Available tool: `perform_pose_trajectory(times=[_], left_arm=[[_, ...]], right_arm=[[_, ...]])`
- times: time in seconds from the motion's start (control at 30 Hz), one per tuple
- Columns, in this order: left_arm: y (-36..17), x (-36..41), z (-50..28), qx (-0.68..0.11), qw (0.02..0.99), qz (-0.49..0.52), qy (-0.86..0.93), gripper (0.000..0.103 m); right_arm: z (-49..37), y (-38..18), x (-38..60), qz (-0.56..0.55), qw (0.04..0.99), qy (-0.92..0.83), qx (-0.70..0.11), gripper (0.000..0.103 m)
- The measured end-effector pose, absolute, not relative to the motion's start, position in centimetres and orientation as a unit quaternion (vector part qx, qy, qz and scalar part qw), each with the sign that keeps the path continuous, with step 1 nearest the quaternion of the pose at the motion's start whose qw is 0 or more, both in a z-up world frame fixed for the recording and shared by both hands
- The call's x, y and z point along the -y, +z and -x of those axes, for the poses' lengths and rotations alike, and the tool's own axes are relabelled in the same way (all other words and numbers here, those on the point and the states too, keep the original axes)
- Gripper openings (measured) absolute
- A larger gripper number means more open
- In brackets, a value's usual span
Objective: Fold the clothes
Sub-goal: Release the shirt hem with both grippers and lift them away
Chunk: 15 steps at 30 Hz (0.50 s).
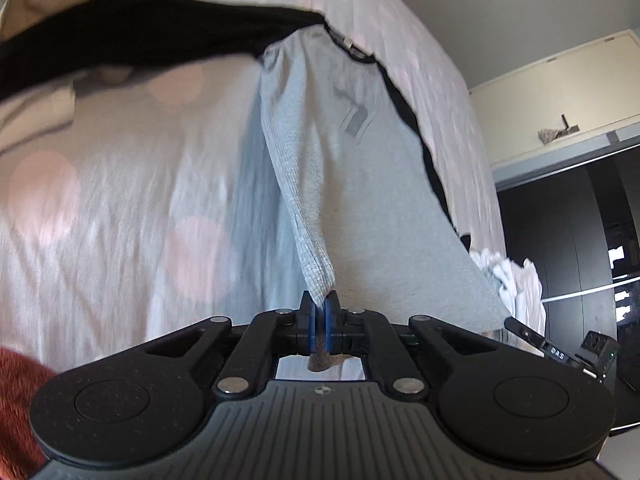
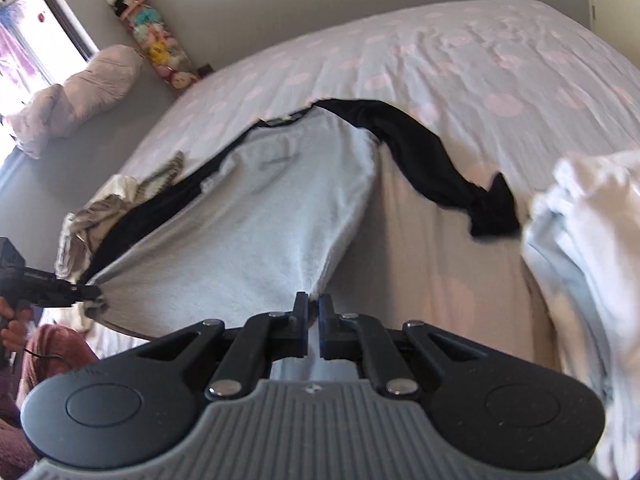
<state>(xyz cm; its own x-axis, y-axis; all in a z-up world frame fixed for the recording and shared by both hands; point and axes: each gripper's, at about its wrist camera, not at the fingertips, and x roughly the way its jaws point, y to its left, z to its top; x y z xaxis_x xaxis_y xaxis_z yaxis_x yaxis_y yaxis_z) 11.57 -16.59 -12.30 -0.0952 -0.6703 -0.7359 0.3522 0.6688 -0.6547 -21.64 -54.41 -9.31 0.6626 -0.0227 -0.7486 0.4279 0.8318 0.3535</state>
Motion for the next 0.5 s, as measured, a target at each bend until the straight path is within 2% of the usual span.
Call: perform_pose_trajectory(times=[0.23,0.5], left_arm=[[-16.2,18.1,-11.7,-0.681,0.643,0.075,-0.342,0.002],[-17.4,18.9,-11.6,-0.708,0.63,0.02,-0.317,0.005]], right_arm=[[20.8,-13.6,54.4,-0.264,0.837,-0.137,-0.459,0.005],[19.2,-15.8,53.5,-0.217,0.82,-0.126,-0.515,0.006]])
